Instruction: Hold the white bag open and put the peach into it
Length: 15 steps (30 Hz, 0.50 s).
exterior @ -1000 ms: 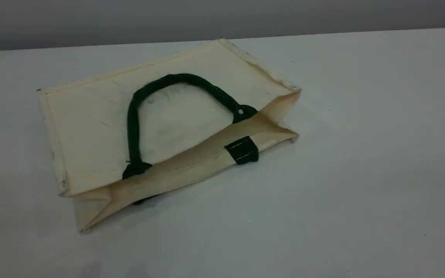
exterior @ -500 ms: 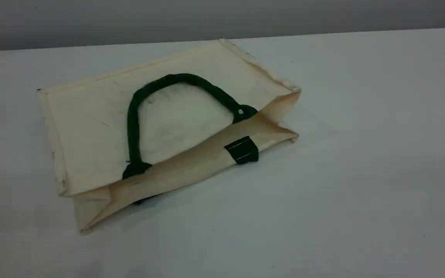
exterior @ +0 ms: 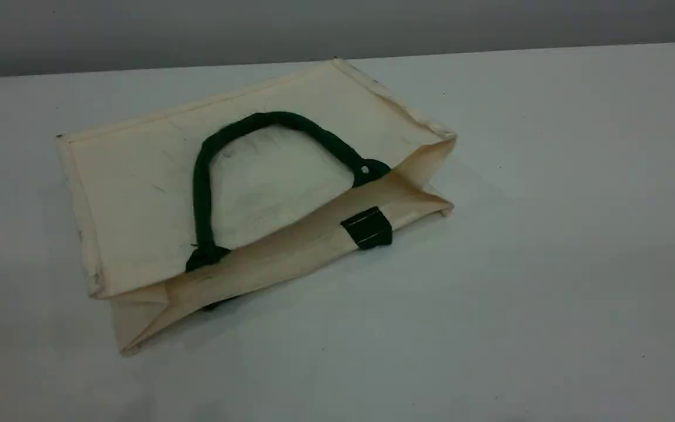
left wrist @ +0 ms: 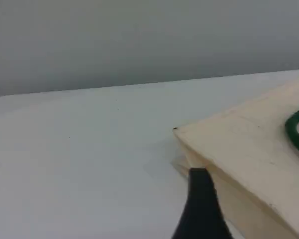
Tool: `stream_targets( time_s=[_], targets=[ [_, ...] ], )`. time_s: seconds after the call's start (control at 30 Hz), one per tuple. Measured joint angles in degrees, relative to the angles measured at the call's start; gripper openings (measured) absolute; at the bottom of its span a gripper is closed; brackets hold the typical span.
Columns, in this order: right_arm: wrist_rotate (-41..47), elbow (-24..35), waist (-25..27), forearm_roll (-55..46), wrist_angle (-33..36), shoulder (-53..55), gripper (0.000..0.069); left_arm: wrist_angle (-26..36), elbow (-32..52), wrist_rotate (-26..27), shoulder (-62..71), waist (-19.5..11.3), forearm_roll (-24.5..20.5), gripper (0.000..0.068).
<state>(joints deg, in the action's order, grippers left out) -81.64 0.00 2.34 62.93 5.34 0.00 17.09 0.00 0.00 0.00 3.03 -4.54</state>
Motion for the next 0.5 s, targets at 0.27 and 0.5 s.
stream_targets(
  time_s=[0.27,0.5],
  targets=[
    [18.7,0.0,0.0,-15.7,-0.5,0.0,0.0407,-0.1,0.0,0.0,0.0,0.0,0.0,0.047],
    [54.9,0.0,0.0,-41.0,-0.4,0.0,0.0407,0.0,0.0,0.0,0.0,0.0,0.1,0.047]
  ],
)
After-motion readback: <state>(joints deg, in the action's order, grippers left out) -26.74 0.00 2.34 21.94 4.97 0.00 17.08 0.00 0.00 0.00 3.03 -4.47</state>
